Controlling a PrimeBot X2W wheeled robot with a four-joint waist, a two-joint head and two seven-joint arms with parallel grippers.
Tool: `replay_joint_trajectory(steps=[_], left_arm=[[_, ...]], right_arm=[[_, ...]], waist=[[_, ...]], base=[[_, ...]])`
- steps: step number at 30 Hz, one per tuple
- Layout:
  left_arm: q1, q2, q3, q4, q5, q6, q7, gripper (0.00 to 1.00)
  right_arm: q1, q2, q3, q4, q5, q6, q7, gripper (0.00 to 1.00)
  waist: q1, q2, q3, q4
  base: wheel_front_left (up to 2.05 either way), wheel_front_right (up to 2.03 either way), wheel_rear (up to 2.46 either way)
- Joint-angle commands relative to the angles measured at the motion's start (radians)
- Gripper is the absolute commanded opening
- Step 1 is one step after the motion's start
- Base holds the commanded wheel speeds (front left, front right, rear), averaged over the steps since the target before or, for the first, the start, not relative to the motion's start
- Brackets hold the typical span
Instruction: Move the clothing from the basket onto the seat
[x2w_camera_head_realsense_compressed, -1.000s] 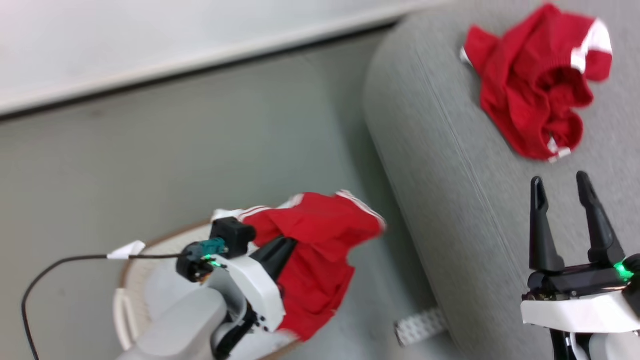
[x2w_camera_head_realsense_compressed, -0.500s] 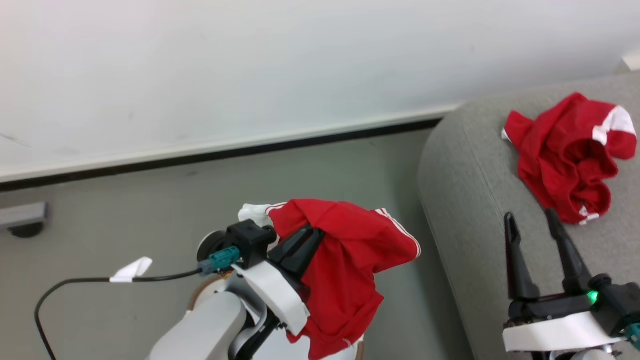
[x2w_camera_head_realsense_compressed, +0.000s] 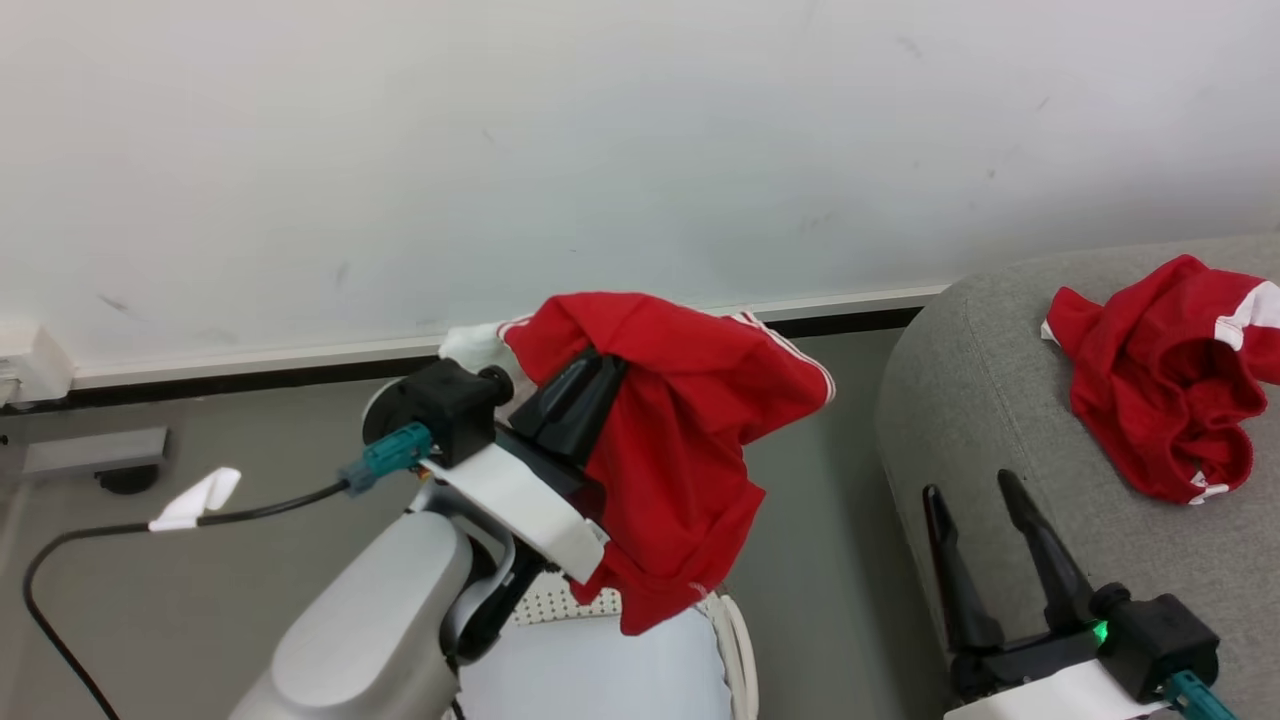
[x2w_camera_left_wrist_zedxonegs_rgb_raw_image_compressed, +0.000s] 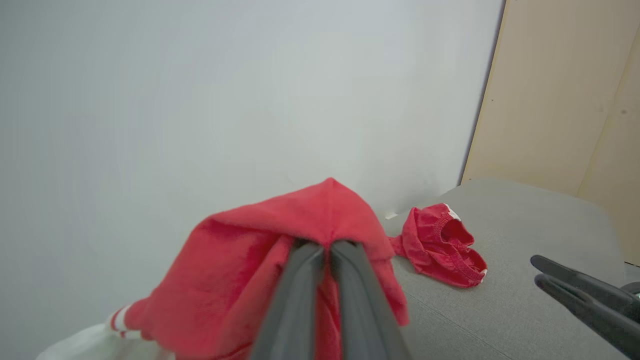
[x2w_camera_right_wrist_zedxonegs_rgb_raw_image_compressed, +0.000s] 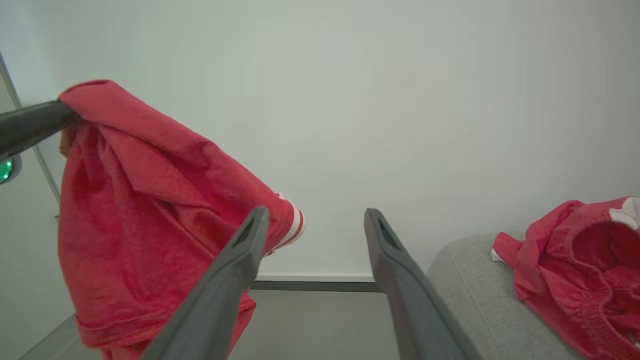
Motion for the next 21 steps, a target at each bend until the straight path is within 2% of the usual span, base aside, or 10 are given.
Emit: replay_joint_trajectory(steps=[1, 14, 21], left_arm=[[-0.009, -0.002, 0.01, -0.007, 0.003, 0.001, -0.001, 0.0], [0.015, -0.02, 0.02, 0.008, 0.009, 0.001, -0.001, 0.0], [0.032, -0.046, -0.028, 0.013, 0.009, 0.001, -0.001, 0.0]], right_arm=[[0.009, -0.002, 0.011, 0.008, 0.003, -0.002, 0.001, 1.0], [-0.024, -0.002, 0.113, 0.054, -0.026, -0.002, 0.001, 1.0], [-0.079, -0.002, 0.203, 0.127, -0.064, -0.002, 0.001, 1.0]], waist=[[0.0002, 0.0, -0.003, 0.002], [0.0002, 0.0, -0.009, 0.019], [0.0002, 0.0, -0.025, 0.046]], base=[[0.0, 0.0, 0.0], [0.0, 0.0, 0.0], [0.0, 0.0, 0.0]])
